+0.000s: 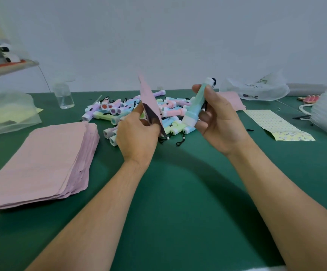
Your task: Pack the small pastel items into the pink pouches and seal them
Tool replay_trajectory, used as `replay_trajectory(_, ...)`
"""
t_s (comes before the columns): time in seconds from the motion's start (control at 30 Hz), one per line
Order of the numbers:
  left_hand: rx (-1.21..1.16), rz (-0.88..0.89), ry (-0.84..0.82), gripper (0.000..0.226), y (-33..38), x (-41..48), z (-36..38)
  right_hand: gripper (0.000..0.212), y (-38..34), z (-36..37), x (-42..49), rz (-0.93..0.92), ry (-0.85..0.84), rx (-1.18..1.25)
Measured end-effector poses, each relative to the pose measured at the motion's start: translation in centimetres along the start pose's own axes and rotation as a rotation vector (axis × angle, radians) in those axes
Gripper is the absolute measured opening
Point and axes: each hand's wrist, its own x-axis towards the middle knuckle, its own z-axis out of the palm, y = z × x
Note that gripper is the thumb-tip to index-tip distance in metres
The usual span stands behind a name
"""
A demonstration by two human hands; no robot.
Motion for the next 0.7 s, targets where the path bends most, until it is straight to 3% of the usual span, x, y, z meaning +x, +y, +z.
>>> replay_trajectory(0.1,0.124,0.094,-0.050,0.011,0.8,0.2,-0.4,0.026,0.3,0.6,-0.3,0.044,-0.178,0.033)
replay_trajectory(0.23,0.180,0.248,-0.151,0.005,1.1,-0.2,-0.6,0.015,1.3,1.1,-0.3,0.027,-0.195,-0.166)
replay_trajectory(0.37,0.137,0.279,-0.125,0.012,1.1,-0.3,-0.3,0.019,1.4,0.8,-0.1,-0.071,-0.042,-0.370)
replay_trajectory(0.6,0.035,0.229,-0.120,0.062,1.1,-0.8,0.4,0.006,1.0,0.1,-0.1,-0.270,0.264,-0.550)
replay_trajectory(0.7,0.062,0.302,-0.120,0.067,1.5,-1.1,0.4,0.011,1.2,0.5,-0.1,-0.398,0.330,-0.702)
